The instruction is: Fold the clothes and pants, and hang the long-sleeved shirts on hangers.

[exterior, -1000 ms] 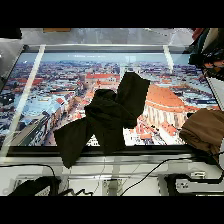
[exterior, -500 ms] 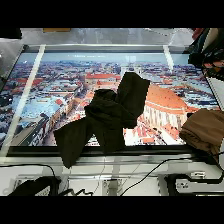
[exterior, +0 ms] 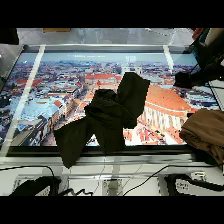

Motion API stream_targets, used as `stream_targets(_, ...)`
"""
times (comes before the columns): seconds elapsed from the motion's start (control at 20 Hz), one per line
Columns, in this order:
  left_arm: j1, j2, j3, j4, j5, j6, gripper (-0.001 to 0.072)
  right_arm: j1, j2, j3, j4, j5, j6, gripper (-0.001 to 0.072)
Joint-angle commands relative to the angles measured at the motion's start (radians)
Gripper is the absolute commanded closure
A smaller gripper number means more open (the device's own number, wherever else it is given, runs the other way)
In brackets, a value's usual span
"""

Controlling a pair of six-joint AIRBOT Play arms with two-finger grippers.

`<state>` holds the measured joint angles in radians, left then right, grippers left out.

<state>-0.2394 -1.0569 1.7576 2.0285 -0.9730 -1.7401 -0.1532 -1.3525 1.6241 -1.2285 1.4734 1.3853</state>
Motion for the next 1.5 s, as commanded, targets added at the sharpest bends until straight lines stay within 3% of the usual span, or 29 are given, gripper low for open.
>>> stream_targets(0.0, 0.003, 0.034, 0.000, -0.006, -0.144, -0.002, 0.0002, 0.000, 0.133, -0.261, 0.130, 0.012, -0.061, 0.0689)
stream_targets(0.15, 0.002, 0.069, -0.001, -0.043, -0.161, -0.012, 0.0002, 0.000, 0.295, -0.539, 0.288, -0.021, -0.138, 0.0689)
stream_targets(0.4, 0.002, 0.087, -0.001, -0.077, -0.296, -0.011, 0.0002, 0.001, 0.558, -0.974, 0.387, -0.034, -0.146, 0.0689)
stream_targets(0.55, 0.002, 0.089, -0.006, -0.103, -0.340, -0.011, 0.0002, 0.079, 0.648, -1.148, 0.531, -0.060, -0.146, 0.0688)
stream_targets(0.65, 0.002, 0.088, -0.007, -0.151, -0.340, -0.011, 0.0002, 0.180, 0.653, -1.213, 0.571, -0.154, -0.145, 0.0679)
stream_targets(0.7, 0.002, 0.088, -0.007, -0.178, -0.340, -0.011, 0.0002, 0.237, 0.650, -1.234, 0.581, -0.225, -0.133, 0.0575)
stream_targets(0.75, 0.002, 0.088, -0.007, -0.203, -0.340, -0.011, 0.0002, 0.306, 0.645, -1.252, 0.585, -0.309, -0.093, 0.0392)
stream_targets(0.8, 0.002, 0.088, -0.007, -0.222, -0.341, -0.011, 0.0002, 0.370, 0.635, -1.263, 0.581, -0.391, -0.048, 0.0338)
stream_targets(0.95, 0.002, 0.088, -0.007, -0.228, -0.341, -0.011, 0.0002, 0.534, 0.557, -1.266, 0.591, -0.581, 0.021, 0.0314)
stream_targets(1.1, 0.002, 0.088, -0.007, -0.235, -0.341, -0.011, 0.0002, 0.612, 0.434, -1.266, 0.673, -0.620, 0.021, 0.0155)
stream_targets(1.45, 0.002, 0.088, -0.007, -0.235, -0.341, -0.011, 0.0002, 0.634, 0.173, -1.258, 0.864, -0.735, 0.020, 0.0173)
